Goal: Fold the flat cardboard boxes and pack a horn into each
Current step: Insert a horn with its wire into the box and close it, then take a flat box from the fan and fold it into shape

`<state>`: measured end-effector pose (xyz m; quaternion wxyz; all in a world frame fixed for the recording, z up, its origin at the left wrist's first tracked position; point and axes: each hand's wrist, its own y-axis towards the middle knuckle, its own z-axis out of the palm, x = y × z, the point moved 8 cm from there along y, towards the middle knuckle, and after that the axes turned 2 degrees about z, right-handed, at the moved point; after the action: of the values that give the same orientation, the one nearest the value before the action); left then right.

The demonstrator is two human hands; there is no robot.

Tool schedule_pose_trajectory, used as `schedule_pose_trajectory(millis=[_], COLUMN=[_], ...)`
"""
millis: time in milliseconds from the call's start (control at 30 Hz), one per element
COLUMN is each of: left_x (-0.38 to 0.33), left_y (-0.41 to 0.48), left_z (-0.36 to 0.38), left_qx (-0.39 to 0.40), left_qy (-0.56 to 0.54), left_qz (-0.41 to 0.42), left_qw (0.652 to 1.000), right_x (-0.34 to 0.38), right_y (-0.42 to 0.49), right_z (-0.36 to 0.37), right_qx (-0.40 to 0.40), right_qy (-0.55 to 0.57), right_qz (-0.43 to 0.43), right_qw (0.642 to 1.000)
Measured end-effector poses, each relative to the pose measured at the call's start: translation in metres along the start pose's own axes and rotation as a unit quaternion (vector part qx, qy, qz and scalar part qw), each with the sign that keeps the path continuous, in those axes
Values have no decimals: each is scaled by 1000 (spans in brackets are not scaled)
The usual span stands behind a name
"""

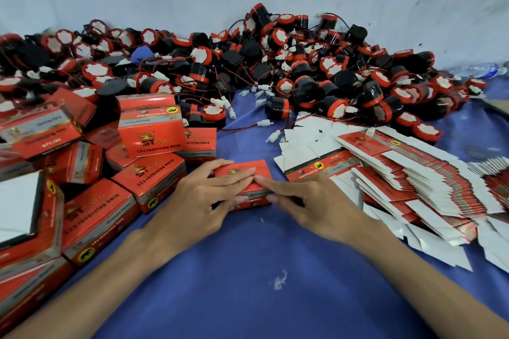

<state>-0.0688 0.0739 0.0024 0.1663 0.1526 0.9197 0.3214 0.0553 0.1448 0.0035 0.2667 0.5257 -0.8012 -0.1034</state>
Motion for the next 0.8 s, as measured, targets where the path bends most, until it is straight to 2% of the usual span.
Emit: schedule_pose_trajectory(millis=[100,167,233,267,300,367,400,467,533,600,633,700,767,800], left_x=[-5,-15,-17,-10,4,29,32,19,7,1,1,0,4,9], left_y=[0,-1,0,0,0,-2,-3,-3,1,5,5,2,-1,-3], left_z=[-5,-16,-41,-57,-72,-89,-87,-69,-46,-31,-26,-18,-10,-6], left_qx=[-15,-58,-146,-194,-225,-226,-211,-168,-115,-76,-63,-37,-20,-17], left_qy=[36,77,151,193,228,283,305,338,280,176,122,5,-117,-184], left_qz=[30,77,92,61,-3,-134,-152,-94,-29,10,13,-9,-70,-120], left_qw=[999,992,973,960,947,923,916,921,953,981,990,999,991,975], right_x=[-8,-41,-88,-106,-118,-127,-125,-115,-105,-98,-94,-76,-42,-25], right_y=[5,6,-7,-17,-27,-33,-31,-20,-14,-14,-14,-14,-16,-19], right_z=[-36,-58,-66,-65,-61,-50,-47,-47,-51,-54,-58,-75,-89,-94], right_qx=[-122,-147,-41,23,74,122,118,82,44,4,-33,-157,-289,-348], right_qy=[-148,-250,-321,-335,-334,-325,-337,-384,-423,-423,-413,-387,-340,-287], right_qz=[-3,110,288,355,400,427,421,384,344,321,302,230,94,33], right_qw=[981,951,901,872,850,835,834,836,837,848,858,879,890,892])
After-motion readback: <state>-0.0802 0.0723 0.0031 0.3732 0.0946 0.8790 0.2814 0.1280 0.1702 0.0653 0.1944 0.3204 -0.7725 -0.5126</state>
